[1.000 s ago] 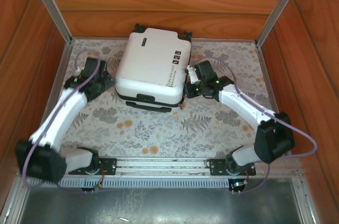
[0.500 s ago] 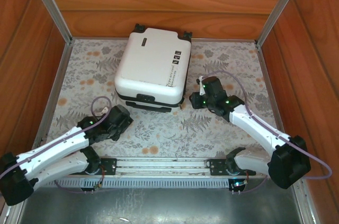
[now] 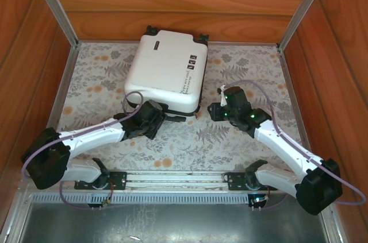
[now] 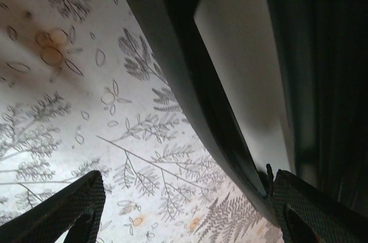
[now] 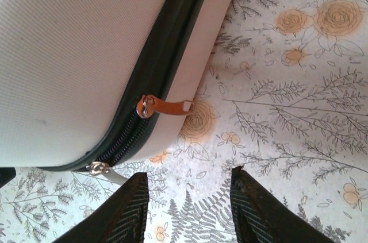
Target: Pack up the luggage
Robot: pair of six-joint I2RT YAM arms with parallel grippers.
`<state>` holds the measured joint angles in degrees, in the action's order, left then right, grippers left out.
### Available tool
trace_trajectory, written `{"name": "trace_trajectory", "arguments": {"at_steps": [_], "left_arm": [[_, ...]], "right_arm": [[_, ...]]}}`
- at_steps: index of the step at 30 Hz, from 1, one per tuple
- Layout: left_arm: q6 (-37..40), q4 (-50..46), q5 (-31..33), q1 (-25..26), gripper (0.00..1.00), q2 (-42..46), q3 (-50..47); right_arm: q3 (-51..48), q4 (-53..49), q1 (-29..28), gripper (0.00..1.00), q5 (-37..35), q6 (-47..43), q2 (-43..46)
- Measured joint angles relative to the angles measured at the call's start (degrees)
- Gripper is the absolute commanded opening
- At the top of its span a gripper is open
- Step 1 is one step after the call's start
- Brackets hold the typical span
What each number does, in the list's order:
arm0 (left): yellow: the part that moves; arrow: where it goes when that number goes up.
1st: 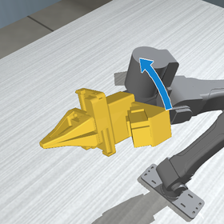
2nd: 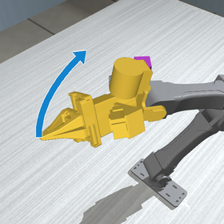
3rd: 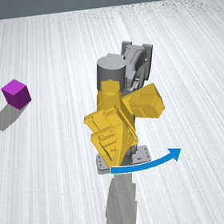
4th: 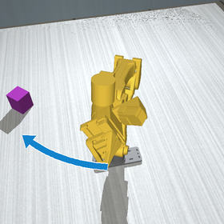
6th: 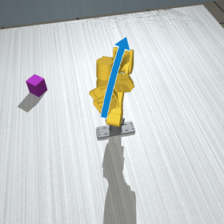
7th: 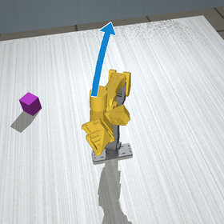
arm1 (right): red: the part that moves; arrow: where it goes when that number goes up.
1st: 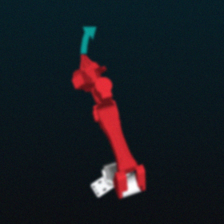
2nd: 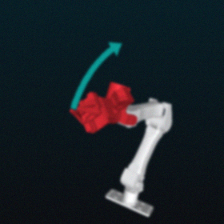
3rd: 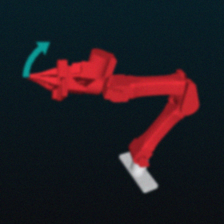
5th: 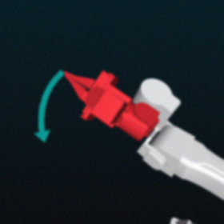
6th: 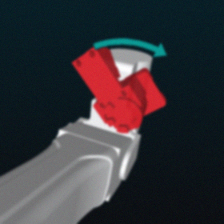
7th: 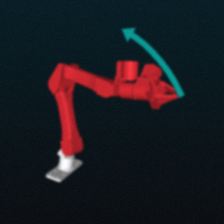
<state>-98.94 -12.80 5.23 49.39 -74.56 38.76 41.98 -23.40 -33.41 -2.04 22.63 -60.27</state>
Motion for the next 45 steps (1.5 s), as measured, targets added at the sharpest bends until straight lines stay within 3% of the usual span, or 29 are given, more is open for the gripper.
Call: {"name": "trace_trajectory", "arguments": {"at_steps": [8,16,21,28,34,45], "left_arm": [[-2.08,0.42,1.88,0.66,0.78,-0.48,-0.04],[-6.01,1.44,4.26,0.92,0.72,-8.72,4.02],[-8.90,6.16,5.31,0.90,0.58,-13.51,4.79],[-12.61,11.78,7.06,0.66,0.30,-13.75,2.99],[-15.98,15.32,6.91,-0.72,0.00,-13.60,1.31],[-16.00,17.79,6.95,-1.07,0.00,-12.35,-1.03]], "right_arm": [[-0.57,-1.49,0.00,0.46,-0.48,-1.20,1.25],[-0.57,-1.49,0.00,0.45,-0.48,-1.84,-0.33],[-1.75,-0.22,0.00,0.46,0.02,-3.72,0.57],[-8.68,6.25,0.00,0.49,2.80,-7.61,5.07],[-9.09,9.09,0.00,0.54,4.79,-9.09,3.61],[-11.74,17.57,0.00,0.60,9.27,-10.82,1.22]]}}
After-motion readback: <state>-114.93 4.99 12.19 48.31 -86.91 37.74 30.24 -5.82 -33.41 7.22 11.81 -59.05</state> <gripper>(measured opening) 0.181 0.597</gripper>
